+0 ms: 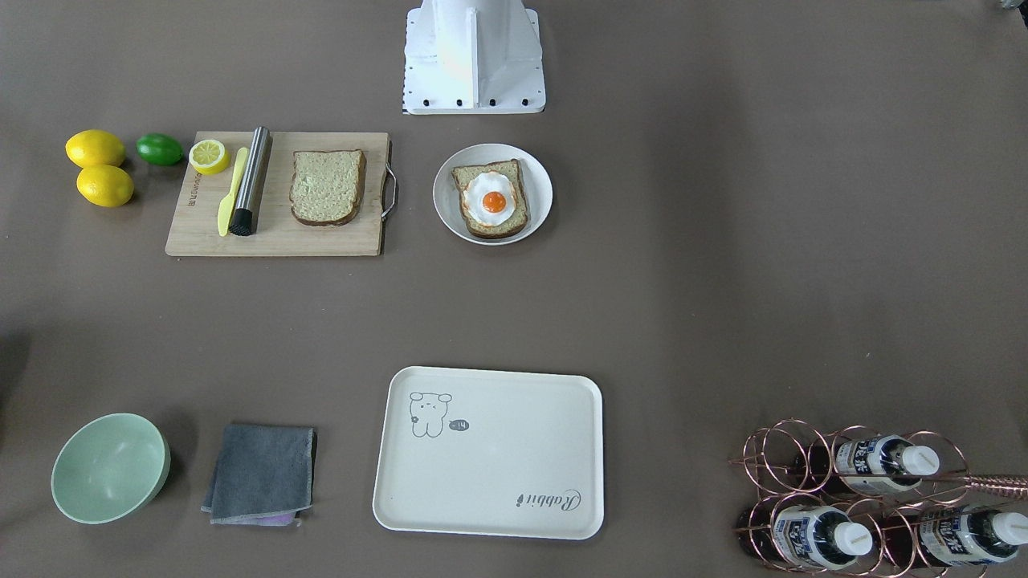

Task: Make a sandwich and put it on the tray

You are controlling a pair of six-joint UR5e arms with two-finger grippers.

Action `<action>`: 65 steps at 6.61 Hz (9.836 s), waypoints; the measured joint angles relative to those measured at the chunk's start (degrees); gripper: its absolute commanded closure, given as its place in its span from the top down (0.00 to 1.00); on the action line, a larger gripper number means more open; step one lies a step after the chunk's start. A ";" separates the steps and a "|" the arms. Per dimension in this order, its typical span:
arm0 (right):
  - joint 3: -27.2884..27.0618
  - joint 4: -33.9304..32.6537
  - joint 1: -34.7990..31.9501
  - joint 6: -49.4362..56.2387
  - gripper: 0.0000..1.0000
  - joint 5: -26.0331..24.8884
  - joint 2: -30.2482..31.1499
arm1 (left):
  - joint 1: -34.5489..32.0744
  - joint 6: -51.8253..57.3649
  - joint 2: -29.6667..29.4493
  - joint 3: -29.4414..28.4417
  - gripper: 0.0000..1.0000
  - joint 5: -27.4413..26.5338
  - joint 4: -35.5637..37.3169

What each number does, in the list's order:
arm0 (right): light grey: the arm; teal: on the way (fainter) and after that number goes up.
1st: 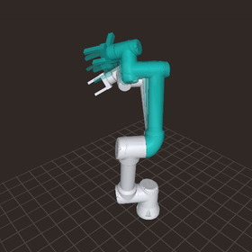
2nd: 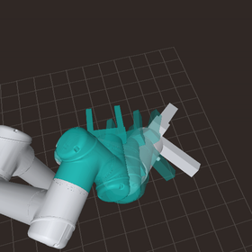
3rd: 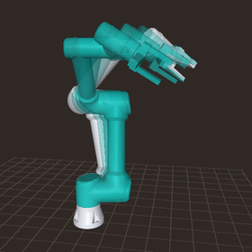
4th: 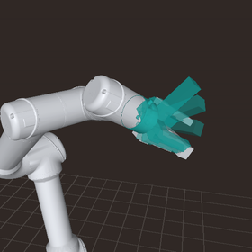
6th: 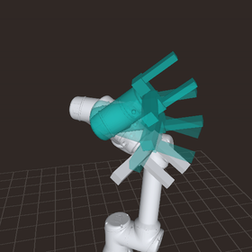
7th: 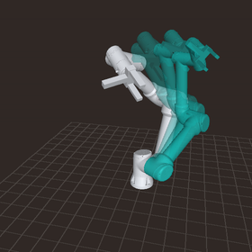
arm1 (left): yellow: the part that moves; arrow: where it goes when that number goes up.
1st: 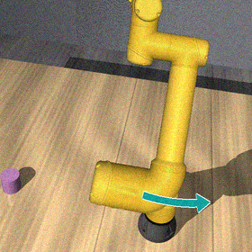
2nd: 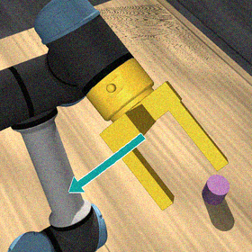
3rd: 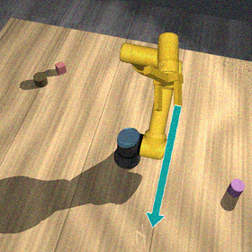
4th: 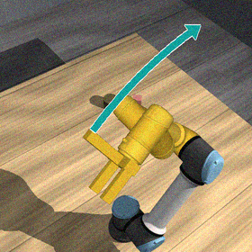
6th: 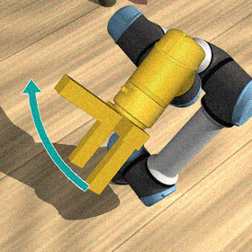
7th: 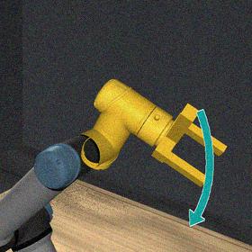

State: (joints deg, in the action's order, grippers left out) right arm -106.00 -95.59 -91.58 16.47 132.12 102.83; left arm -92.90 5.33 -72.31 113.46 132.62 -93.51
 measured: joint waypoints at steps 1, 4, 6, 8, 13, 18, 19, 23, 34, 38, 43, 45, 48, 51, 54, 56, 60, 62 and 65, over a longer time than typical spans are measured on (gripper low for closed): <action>-0.03 0.17 0.00 0.06 1.00 0.07 -0.07 | 0.00 0.02 0.00 0.00 0.97 0.00 0.00; 0.12 2.36 1.30 -1.35 1.00 3.23 0.00 | 0.00 0.05 0.67 -0.36 0.98 -0.01 0.00; -1.87 4.75 6.60 -10.52 1.00 4.52 -0.09 | 0.00 0.05 1.74 -0.07 0.98 0.02 -0.68; -3.02 14.08 12.76 -24.55 0.98 4.97 -0.10 | -0.08 -0.05 2.43 0.42 0.98 0.08 -1.38; -4.47 42.42 43.85 -78.59 0.99 -2.68 -5.53 | -0.52 -0.60 2.36 0.54 0.98 -0.42 -3.01; -7.99 32.73 60.26 -92.56 0.83 -17.61 -15.35 | -0.53 -0.75 1.83 0.61 0.98 -0.41 -3.08; -8.06 32.31 61.74 -93.14 0.79 -18.40 -15.57 | -0.53 -0.76 1.79 0.65 0.98 -0.38 -3.08; -7.03 32.39 64.99 -93.87 0.74 -18.80 -15.50 | -0.86 -0.71 1.93 1.16 0.98 -0.51 -3.42; -6.61 32.57 64.78 -93.80 0.00 -18.26 -15.11 | -3.65 -0.50 2.52 1.71 0.98 0.05 -4.04; -7.69 35.87 64.61 -97.05 0.00 -18.07 -20.10 | -3.95 -0.43 2.52 1.71 0.98 0.07 -4.04; 2.04 40.34 67.56 -98.80 0.00 -17.80 -36.19 | -3.96 -0.50 2.49 2.20 0.98 0.04 -3.98; 6.94 40.36 68.03 -94.27 0.00 -16.97 -41.52 | -3.96 -0.56 2.51 2.66 0.98 0.01 -3.96; 10.09 40.27 67.97 -89.10 0.00 -14.18 -42.51 | -3.98 -0.67 3.16 3.75 0.98 0.00 -3.93; 11.71 40.36 67.85 -88.58 0.45 -13.68 -42.69 | -4.08 -0.68 3.62 4.18 0.98 0.00 -3.87; 11.60 39.56 67.96 -89.67 0.99 -14.34 -42.96 | -4.10 -0.68 4.00 4.21 0.98 0.05 -3.89; 9.27 38.66 66.24 -90.13 0.99 -14.32 -41.65 | -3.96 -0.68 4.68 4.27 0.98 0.54 -3.78; -1.15 25.05 55.58 -86.58 1.00 -10.12 -36.08 | 6.19 -16.51 -0.26 4.78 0.98 3.85 -5.10; -4.67 24.21 48.67 -77.63 1.00 -5.50 -27.25 | 19.76 -39.41 -6.74 5.38 0.98 3.26 -10.35; -5.80 24.13 37.16 -60.98 1.00 -0.37 -14.60 | 39.08 -63.97 -14.06 8.92 0.98 -3.10 -12.30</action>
State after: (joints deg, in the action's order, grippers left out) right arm -111.80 -71.46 -54.42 -44.51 131.76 88.24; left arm -53.82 -58.64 -86.36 122.38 129.52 -105.82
